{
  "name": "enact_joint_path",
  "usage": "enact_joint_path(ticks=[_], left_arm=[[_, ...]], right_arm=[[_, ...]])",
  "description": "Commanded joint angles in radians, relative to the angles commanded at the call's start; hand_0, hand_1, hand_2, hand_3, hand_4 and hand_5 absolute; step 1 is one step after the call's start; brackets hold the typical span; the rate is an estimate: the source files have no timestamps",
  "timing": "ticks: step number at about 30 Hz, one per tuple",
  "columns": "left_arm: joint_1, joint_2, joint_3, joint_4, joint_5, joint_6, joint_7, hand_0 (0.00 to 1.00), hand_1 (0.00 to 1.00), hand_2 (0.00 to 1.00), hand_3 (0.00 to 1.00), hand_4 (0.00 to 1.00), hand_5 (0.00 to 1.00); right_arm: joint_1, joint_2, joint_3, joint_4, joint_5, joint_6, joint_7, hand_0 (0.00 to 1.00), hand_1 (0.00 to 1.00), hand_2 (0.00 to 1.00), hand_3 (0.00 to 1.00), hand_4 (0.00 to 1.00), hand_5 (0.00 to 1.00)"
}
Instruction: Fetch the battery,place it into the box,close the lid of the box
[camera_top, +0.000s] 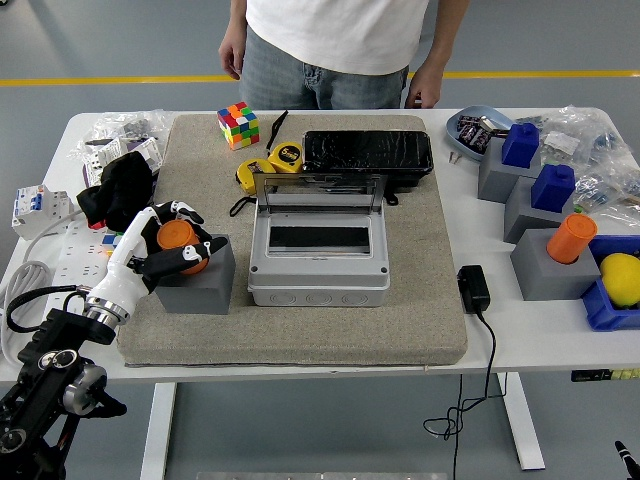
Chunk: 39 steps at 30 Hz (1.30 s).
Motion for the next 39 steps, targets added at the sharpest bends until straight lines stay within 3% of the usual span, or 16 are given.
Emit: enact_joint_path(ticks=[6, 7, 12, 13, 18, 19, 27, 39], left_arm=[[-0.003, 0.000, 0.003, 0.002, 0.003, 0.011, 0.001, 0.216, 0.256, 0.231, 0.236, 0.998, 0.002], [-0.003, 0.000, 0.004, 0.003, 0.002, 0.013, 0.000, 0.133, 0.172, 0.178, 0.160, 0.998, 0.002], [-0.008, 0.003, 0.020, 0.008, -0.016, 0.043, -0.009, 0.133, 0.172, 0.178, 0.160, 0.998, 0.002], [-0.009, 0.004, 0.028, 0.010, -0.023, 0.054, -0.013, 0.077, 0.086, 0.112, 0.116, 0.998, 0.002], [-0.017, 0.009, 0.056, 0.016, -0.050, 0.083, -0.023, 0.077, 0.086, 0.112, 0.116, 0.998, 0.002], [-0.019, 0.010, 0.061, 0.018, -0.059, 0.091, -0.027, 0.040, 0.021, 0.068, 0.084, 0.998, 0.002], [-0.032, 0.016, 0.105, 0.034, -0.157, 0.155, -0.065, 0.014, 0.002, 0.044, 0.067, 0.998, 0.007], [-0.049, 0.022, 0.114, 0.034, -0.212, 0.186, -0.085, 0.011, 0.002, 0.012, 0.031, 0.998, 0.032]], right_arm=[[0.001, -0.001, 0.004, 0.000, -0.002, -0.001, 0.000, 0.878, 0.858, 0.810, 0.827, 0.998, 0.998], [0.001, -0.001, 0.004, -0.001, -0.002, -0.001, 0.000, 0.878, 0.858, 0.809, 0.827, 0.998, 0.998], [0.002, 0.000, 0.009, 0.000, -0.005, -0.001, -0.001, 0.878, 0.858, 0.809, 0.827, 0.998, 0.998], [0.002, -0.001, 0.009, 0.000, -0.005, -0.001, -0.001, 0.878, 0.858, 0.810, 0.827, 0.998, 0.998], [0.004, -0.001, 0.009, 0.000, -0.004, -0.002, 0.000, 0.878, 0.858, 0.810, 0.827, 0.998, 0.998], [0.004, -0.001, 0.010, 0.000, -0.005, -0.002, 0.000, 0.878, 0.858, 0.810, 0.827, 0.998, 0.998], [0.005, -0.001, 0.016, -0.001, -0.009, -0.002, -0.001, 0.878, 0.858, 0.810, 0.827, 0.998, 0.998], [0.004, -0.002, 0.010, -0.001, -0.006, -0.002, 0.000, 0.877, 0.859, 0.811, 0.826, 0.998, 0.998]])
